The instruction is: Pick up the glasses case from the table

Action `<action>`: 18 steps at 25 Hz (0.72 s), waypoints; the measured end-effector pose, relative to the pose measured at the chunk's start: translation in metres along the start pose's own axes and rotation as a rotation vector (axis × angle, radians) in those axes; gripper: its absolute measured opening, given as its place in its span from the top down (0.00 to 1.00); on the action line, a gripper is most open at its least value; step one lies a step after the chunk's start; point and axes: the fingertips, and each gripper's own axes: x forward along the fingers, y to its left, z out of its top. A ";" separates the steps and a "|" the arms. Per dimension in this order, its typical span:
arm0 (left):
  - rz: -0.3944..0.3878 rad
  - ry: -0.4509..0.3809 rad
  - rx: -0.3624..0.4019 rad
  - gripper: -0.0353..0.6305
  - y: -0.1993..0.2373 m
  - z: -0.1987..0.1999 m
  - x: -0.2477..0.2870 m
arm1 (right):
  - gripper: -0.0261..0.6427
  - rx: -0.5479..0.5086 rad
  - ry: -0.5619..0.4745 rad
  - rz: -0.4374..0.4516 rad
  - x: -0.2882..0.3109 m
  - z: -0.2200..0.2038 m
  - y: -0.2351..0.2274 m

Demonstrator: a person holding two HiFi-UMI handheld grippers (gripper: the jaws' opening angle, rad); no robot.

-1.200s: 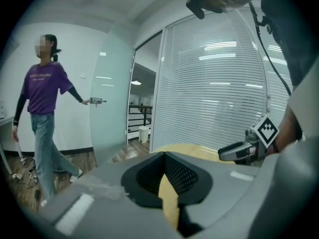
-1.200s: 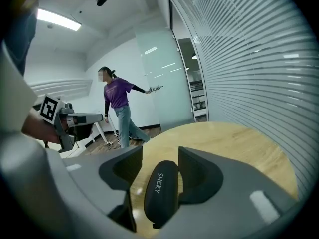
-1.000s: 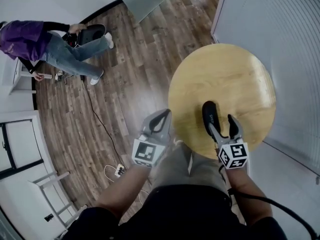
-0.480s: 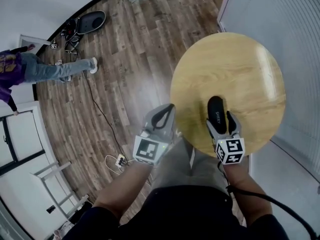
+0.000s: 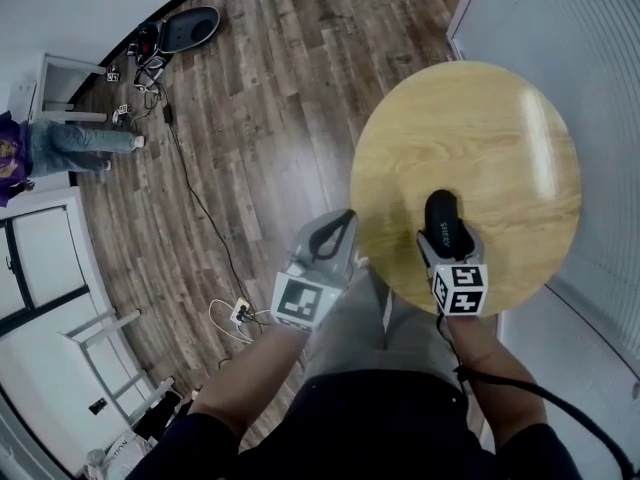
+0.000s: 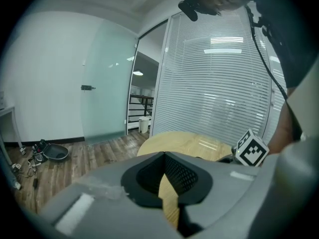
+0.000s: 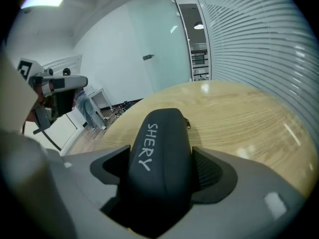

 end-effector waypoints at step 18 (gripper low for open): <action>-0.026 -0.052 0.108 0.94 -0.016 0.046 -0.026 | 0.41 -0.032 -0.144 0.012 -0.073 0.056 0.010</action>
